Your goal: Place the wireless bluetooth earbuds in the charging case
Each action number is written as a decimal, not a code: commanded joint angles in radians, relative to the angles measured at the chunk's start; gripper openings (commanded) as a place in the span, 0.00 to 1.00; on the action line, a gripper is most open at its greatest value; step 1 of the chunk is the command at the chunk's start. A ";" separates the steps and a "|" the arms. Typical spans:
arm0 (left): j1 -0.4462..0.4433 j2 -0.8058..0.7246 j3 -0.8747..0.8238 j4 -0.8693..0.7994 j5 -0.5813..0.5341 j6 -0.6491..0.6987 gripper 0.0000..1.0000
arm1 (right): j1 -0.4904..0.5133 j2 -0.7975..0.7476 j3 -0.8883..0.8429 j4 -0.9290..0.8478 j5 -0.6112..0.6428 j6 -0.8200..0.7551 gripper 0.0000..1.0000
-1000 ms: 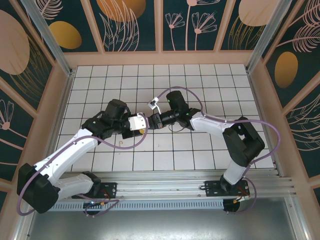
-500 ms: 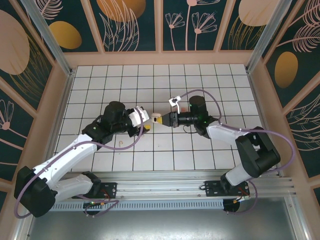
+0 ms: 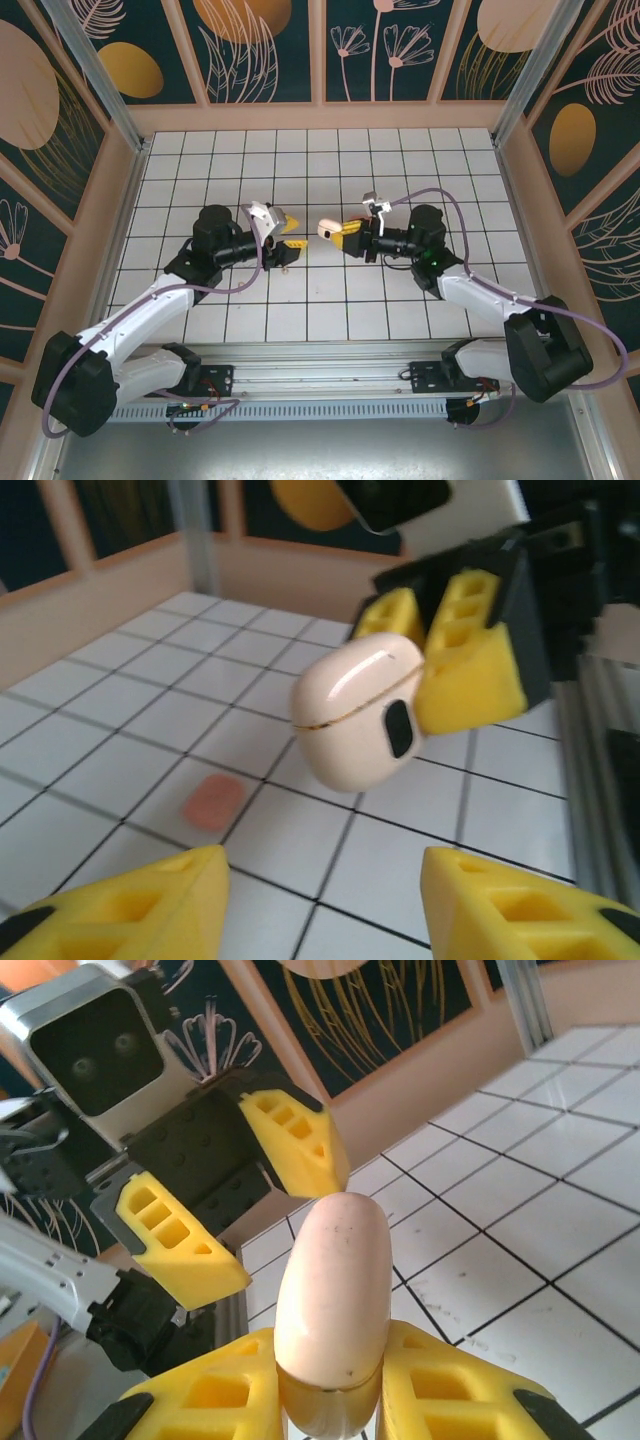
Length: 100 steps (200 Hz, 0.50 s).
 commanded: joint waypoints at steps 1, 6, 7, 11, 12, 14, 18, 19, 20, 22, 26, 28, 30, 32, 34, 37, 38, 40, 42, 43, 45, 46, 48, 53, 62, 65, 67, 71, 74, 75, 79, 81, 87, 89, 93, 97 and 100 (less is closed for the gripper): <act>0.003 0.025 0.044 0.007 0.225 0.016 0.50 | -0.002 -0.047 -0.017 0.084 -0.073 -0.098 0.23; 0.002 0.025 0.050 -0.008 0.239 0.029 0.50 | -0.001 -0.052 -0.016 0.084 -0.084 -0.107 0.23; 0.002 0.025 0.051 -0.010 0.241 0.031 0.49 | 0.000 -0.053 -0.016 0.084 -0.086 -0.109 0.23; 0.002 0.024 0.053 -0.014 0.249 0.036 0.49 | -0.001 -0.057 -0.015 0.083 -0.094 -0.117 0.23; 0.002 0.025 0.053 -0.014 0.250 0.037 0.49 | 0.000 -0.057 -0.014 0.084 -0.095 -0.119 0.23; 0.002 0.023 0.055 -0.015 0.254 0.041 0.49 | 0.001 -0.059 -0.012 0.083 -0.101 -0.122 0.23; 0.003 0.020 0.056 -0.013 0.259 0.044 0.50 | 0.003 -0.062 -0.011 0.082 -0.108 -0.127 0.23; 0.002 0.019 0.055 -0.012 0.260 0.045 0.49 | 0.003 -0.063 -0.011 0.082 -0.110 -0.128 0.23; 0.002 0.018 0.055 -0.011 0.261 0.046 0.49 | 0.002 -0.063 -0.010 0.082 -0.112 -0.130 0.23; 0.002 0.017 0.056 -0.009 0.264 0.048 0.49 | 0.004 -0.064 -0.009 0.082 -0.116 -0.133 0.23; 0.002 0.014 0.056 -0.003 0.270 0.049 0.50 | 0.005 -0.066 -0.007 0.081 -0.123 -0.137 0.23; 0.002 0.013 0.056 0.001 0.273 0.049 0.50 | 0.006 -0.066 -0.005 0.080 -0.126 -0.140 0.23; 0.002 0.012 0.057 0.003 0.276 0.048 0.50 | 0.008 -0.067 -0.005 0.079 -0.129 -0.142 0.23; 0.002 0.011 0.057 0.007 0.279 0.048 0.50 | 0.010 -0.068 -0.003 0.078 -0.132 -0.143 0.23; 0.002 0.010 0.058 0.010 0.282 0.049 0.50 | 0.012 -0.068 -0.002 0.079 -0.135 -0.146 0.23; 0.002 0.009 0.059 0.013 0.286 0.049 0.50 | 0.013 -0.069 0.000 0.078 -0.140 -0.148 0.23; 0.002 0.009 0.059 0.014 0.287 0.049 0.51 | 0.013 -0.069 0.001 0.077 -0.141 -0.150 0.23; 0.003 0.009 0.061 0.016 0.290 0.050 0.51 | 0.016 -0.069 0.003 0.075 -0.145 -0.151 0.23; 0.003 0.009 0.062 0.018 0.294 0.049 0.51 | 0.017 -0.070 0.004 0.074 -0.148 -0.154 0.23; 0.003 0.009 0.062 0.018 0.294 0.048 0.51 | 0.017 -0.069 0.005 0.073 -0.150 -0.156 0.23; 0.003 0.009 0.064 0.019 0.299 0.050 0.51 | 0.020 -0.070 0.006 0.073 -0.153 -0.157 0.23; 0.003 0.009 0.064 0.020 0.300 0.049 0.51 | 0.020 -0.070 0.007 0.071 -0.154 -0.158 0.23; 0.002 0.010 0.067 0.021 0.302 0.049 0.51 | 0.023 -0.069 0.009 0.069 -0.156 -0.160 0.23; 0.002 0.012 0.072 0.020 0.308 0.048 0.51 | 0.028 -0.069 0.014 0.063 -0.159 -0.166 0.23; 0.002 0.017 0.080 0.019 0.319 0.049 0.51 | 0.038 -0.068 0.022 0.052 -0.166 -0.178 0.23; 0.002 0.019 0.081 0.018 0.322 0.050 0.51 | 0.042 -0.067 0.024 0.048 -0.165 -0.182 0.23; 0.002 0.020 0.083 0.017 0.324 0.050 0.51 | 0.044 -0.067 0.026 0.046 -0.166 -0.183 0.23; 0.001 0.022 0.087 0.015 0.325 0.049 0.51 | 0.049 -0.066 0.030 0.041 -0.166 -0.189 0.24; 0.001 0.023 0.087 0.016 0.328 0.049 0.51 | 0.050 -0.065 0.032 0.038 -0.165 -0.192 0.23; 0.001 0.024 0.088 0.016 0.329 0.049 0.51 | 0.050 -0.064 0.034 0.037 -0.165 -0.193 0.23; 0.001 0.025 0.091 0.016 0.332 0.048 0.51 | 0.050 -0.061 0.036 0.033 -0.163 -0.196 0.23; 0.000 0.026 0.092 0.016 0.335 0.048 0.50 | 0.050 -0.061 0.038 0.032 -0.162 -0.197 0.23; 0.000 0.028 0.093 0.013 0.340 0.049 0.50 | 0.050 -0.056 0.043 0.030 -0.161 -0.200 0.24; 0.001 0.029 0.093 0.012 0.340 0.051 0.50 | 0.050 -0.054 0.045 0.030 -0.163 -0.200 0.23; 0.000 0.030 0.093 0.011 0.341 0.050 0.50 | 0.064 -0.051 0.050 0.027 -0.163 -0.201 0.24; 0.000 0.030 0.094 0.011 0.342 0.050 0.50 | 0.069 -0.047 0.053 0.027 -0.164 -0.201 0.23; 0.000 0.030 0.094 0.012 0.342 0.049 0.50 | 0.071 -0.043 0.057 0.027 -0.165 -0.201 0.23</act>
